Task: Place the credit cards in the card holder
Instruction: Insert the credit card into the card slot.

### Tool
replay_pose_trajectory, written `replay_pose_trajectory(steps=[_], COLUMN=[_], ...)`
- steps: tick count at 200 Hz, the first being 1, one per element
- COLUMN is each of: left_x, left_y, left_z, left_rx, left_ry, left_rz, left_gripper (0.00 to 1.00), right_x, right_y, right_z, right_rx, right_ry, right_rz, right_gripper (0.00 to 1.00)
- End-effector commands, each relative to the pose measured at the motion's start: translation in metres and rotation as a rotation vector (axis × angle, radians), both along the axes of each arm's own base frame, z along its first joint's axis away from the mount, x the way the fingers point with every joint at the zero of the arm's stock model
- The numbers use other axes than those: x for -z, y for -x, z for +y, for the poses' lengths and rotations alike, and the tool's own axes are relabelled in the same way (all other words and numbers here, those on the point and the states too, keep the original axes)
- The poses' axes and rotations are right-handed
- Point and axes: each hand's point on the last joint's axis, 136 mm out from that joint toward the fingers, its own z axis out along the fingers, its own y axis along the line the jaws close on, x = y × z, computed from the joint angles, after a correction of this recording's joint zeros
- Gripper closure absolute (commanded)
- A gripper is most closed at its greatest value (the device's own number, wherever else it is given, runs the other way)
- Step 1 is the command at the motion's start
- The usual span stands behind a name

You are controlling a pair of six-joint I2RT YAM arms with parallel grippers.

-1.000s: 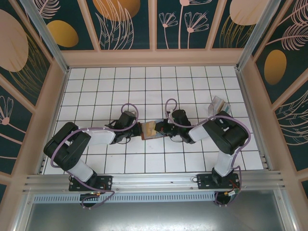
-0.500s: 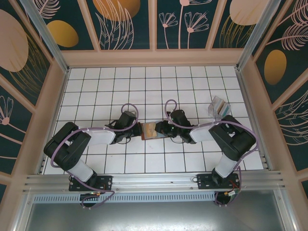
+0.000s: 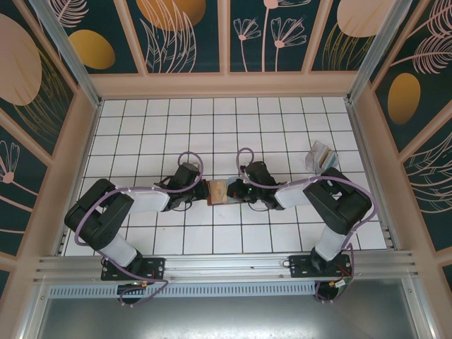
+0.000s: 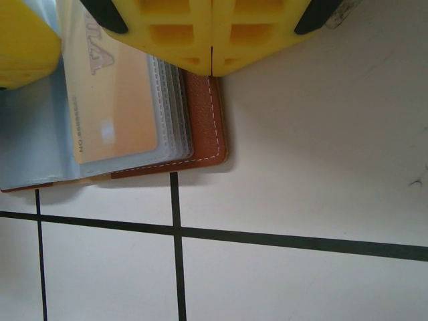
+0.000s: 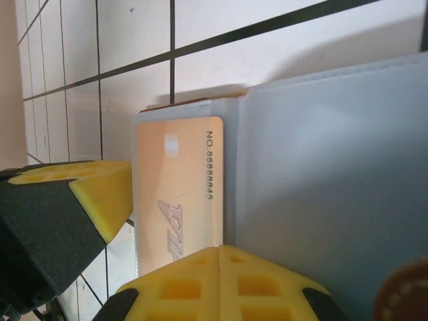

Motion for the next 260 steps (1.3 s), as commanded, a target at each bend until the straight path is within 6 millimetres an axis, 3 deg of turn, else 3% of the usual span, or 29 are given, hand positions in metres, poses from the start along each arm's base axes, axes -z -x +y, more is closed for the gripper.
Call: replay_pose_trajectory(steps=[1,24,67,100,120,142,157,178,260], left_x=[0.019,0.019,0.018,0.019,0.021,0.021,0.021,0.022,0.020], left_y=[0.012,0.015,0.014,0.015,0.014,0.014,0.013,0.013,0.011], left_z=[0.009,0.010,0.014,0.015,0.015,0.014,0.014,0.015,0.019], left_rx=[0.002,0.000,-0.008,-0.010,-0.006,-0.009,-0.012,-0.010,-0.027], left_ry=[-0.049,-0.044,-0.060,-0.069,-0.072,-0.068,-0.061,-0.082,-0.101], left_rz=[0.066,0.065,0.056,0.060,0.059,0.064,0.060,0.070,0.064], left_gripper=[0.92,0.92,0.92,0.92,0.92,0.92,0.92,0.92,0.92], right_x=[-0.001,-0.004,-0.010,-0.020,-0.026,-0.023,-0.020,-0.011,0.008], right_y=[0.001,0.002,0.002,-0.002,-0.002,0.000,0.002,-0.001,0.006], right_z=[0.013,0.019,0.010,-0.002,0.002,0.014,0.023,0.022,-0.021], right_rx=[-0.039,-0.055,-0.045,-0.040,-0.062,-0.089,-0.099,-0.073,-0.027], right_ry=[-0.005,-0.016,0.028,0.138,0.196,0.257,0.317,0.440,0.622], right_rz=[-0.003,-0.010,-0.038,-0.105,-0.153,-0.171,-0.196,-0.228,-0.212], right_gripper=[1.00,1.00,1.00,0.82,0.67,0.59,0.58,0.57,0.63])
